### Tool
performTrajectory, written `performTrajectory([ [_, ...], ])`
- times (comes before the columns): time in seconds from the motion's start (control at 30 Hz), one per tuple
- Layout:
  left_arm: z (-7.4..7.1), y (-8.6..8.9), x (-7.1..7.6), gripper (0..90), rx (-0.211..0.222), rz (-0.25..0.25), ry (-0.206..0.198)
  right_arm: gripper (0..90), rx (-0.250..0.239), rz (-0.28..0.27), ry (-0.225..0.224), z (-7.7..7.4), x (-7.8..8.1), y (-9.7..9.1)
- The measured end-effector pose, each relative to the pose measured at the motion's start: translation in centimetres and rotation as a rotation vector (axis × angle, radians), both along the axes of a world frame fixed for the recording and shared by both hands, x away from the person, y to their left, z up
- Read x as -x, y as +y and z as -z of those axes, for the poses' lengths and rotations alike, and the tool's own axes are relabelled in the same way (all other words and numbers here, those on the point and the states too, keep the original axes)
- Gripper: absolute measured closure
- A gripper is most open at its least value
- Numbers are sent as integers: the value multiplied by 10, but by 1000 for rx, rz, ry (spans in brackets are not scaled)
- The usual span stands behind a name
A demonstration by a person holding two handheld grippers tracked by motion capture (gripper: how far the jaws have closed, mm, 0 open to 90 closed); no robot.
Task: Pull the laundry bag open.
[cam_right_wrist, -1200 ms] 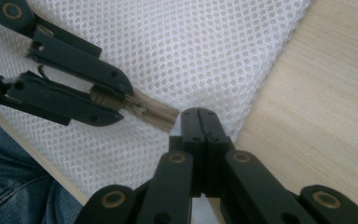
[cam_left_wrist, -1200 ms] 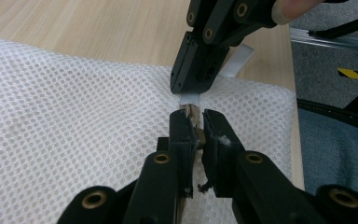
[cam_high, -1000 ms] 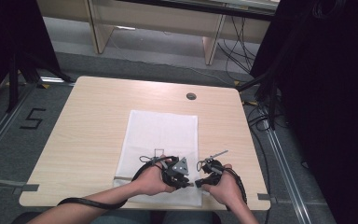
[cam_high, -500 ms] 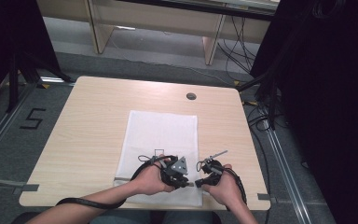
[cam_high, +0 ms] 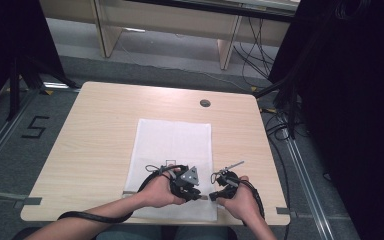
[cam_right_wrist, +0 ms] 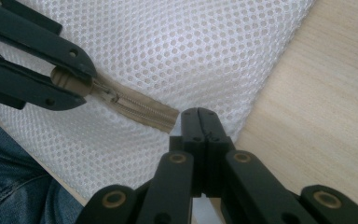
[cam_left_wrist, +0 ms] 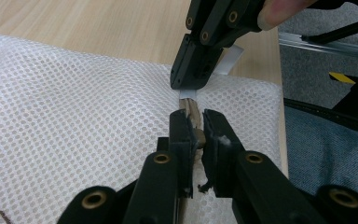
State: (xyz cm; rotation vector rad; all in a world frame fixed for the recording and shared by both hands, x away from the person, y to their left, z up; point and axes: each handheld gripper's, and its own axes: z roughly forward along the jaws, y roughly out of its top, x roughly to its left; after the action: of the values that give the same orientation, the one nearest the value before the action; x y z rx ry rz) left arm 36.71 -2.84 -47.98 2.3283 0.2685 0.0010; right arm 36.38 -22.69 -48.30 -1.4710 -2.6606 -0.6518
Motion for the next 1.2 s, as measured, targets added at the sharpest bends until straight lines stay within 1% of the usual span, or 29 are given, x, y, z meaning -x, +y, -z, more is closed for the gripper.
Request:
performTrajectory([
  [0.1, 0, 1, 0, 822, -2, 3, -2, 900, 2, -4, -4, 0, 0, 0],
  [0.17, -1, 1, 1, 822, 1, -6, 5, 900, 2, -5, -4, 0, 0, 0],
  [0.2, -1, 2, 0, 822, -3, 4, 1, 900, 2, -5, -3, 0, 0, 0],
  [0.23, -1, 2, 1, 822, -2, -5, 5, 900, 2, -5, -3, 0, 0, 0],
  [0.33, -3, 4, 1, 822, -6, 2, 5, 900, 0, -10, -8, 0, 0, 0],
  [0.37, -3, 4, 1, 822, -2, 3, -2, 900, 2, -6, -5, 0, 0, 0],
  [0.4, -3, 4, 1, 822, -1, 2, -5, 900, 2, -12, -12, 0, 0, 0],
  [0.43, -4, 5, 1, 822, -2, 0, 4, 900, 1, -10, -9, 0, 0, 0],
  [0.53, -4, 7, 1, 822, 1, -3, 6, 900, 1, -14, -10, 0, 0, 0],
  [0.63, -4, 8, 1, 822, 3, 2, 1, 900, 1, -7, -8, 0, 0, 0],
  [0.73, -4, 9, 1, 822, 0, 0, 8, 900, 3, -5, -4, 0, 0, 1],
  [0.83, -4, 10, 1, 822, 6, -4, 8, 900, 5, -7, -7, 0, 0, 1],
  [0.87, -4, 11, 1, 822, 5, 3, 1, 900, 4, -6, -7, 0, 0, 1],
  [1.0, -5, 12, 2, 821, 11, -7, 7, 900, 3, -5, -5, 0, 0, 0],
  [1.03, -5, 12, 2, 822, 19, -3, 7, 900, 3, -5, -5, 0, 0, 1],
  [1.1, -5, 12, 2, 822, 20, -2, 9, 900, 5, -4, -8, 0, 0, 1],
  [1.13, -5, 13, 1, 822, 19, 7, -3, 900, 6, -4, -8, 0, 1, 1],
  [1.17, -5, 13, 1, 821, 18, 6, 1, 900, 21, -4, -13, 0, 0, 0],
  [1.2, -5, 13, 2, 822, 18, 4, 2, 900, 8, -5, -8, 0, 1, 1],
])
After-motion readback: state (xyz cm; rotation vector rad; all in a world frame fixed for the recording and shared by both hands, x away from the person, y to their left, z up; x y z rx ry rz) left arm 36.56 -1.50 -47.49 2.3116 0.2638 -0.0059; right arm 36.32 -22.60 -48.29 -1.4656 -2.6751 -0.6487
